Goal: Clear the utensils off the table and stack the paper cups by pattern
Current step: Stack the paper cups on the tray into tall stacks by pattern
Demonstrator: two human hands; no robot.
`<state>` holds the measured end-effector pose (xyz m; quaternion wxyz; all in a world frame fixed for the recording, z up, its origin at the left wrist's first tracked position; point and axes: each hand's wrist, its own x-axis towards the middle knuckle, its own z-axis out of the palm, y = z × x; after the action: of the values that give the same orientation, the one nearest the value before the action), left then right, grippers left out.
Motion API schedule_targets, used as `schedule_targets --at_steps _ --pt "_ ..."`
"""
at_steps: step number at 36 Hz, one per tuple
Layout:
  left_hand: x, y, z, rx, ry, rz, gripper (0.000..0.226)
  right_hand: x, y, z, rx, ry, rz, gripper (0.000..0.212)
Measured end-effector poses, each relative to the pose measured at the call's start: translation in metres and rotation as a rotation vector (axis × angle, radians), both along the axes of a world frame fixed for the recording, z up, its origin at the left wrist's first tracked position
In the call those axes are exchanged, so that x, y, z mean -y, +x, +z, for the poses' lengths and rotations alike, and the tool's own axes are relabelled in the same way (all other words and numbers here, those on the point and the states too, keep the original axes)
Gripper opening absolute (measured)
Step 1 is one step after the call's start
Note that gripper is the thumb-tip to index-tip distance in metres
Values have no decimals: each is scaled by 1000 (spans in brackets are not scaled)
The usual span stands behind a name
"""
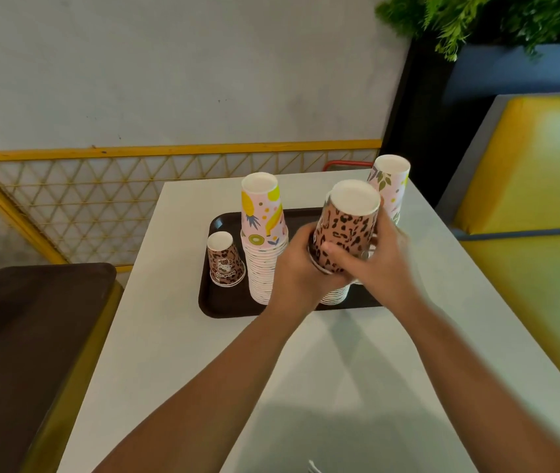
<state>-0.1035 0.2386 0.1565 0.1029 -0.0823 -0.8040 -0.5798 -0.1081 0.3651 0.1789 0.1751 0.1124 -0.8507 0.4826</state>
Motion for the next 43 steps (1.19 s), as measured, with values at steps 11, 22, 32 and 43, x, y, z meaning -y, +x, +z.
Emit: schedule_targets --at_steps 11,22,32,43 --pt "-9 -27 52 -13 321 70 53 -12 -46 50 -151 -203 -163 61" --pt "-37 -54 7 196 272 163 56 -11 -79 -9 -28 -84 -147 76" --pt "-43 -47 -11 203 228 146 38 -10 -69 -39 6 85 -136 82" --pt "-3 -1 -1 -101 214 375 34 28 -30 -11 -286 -131 -126 78"
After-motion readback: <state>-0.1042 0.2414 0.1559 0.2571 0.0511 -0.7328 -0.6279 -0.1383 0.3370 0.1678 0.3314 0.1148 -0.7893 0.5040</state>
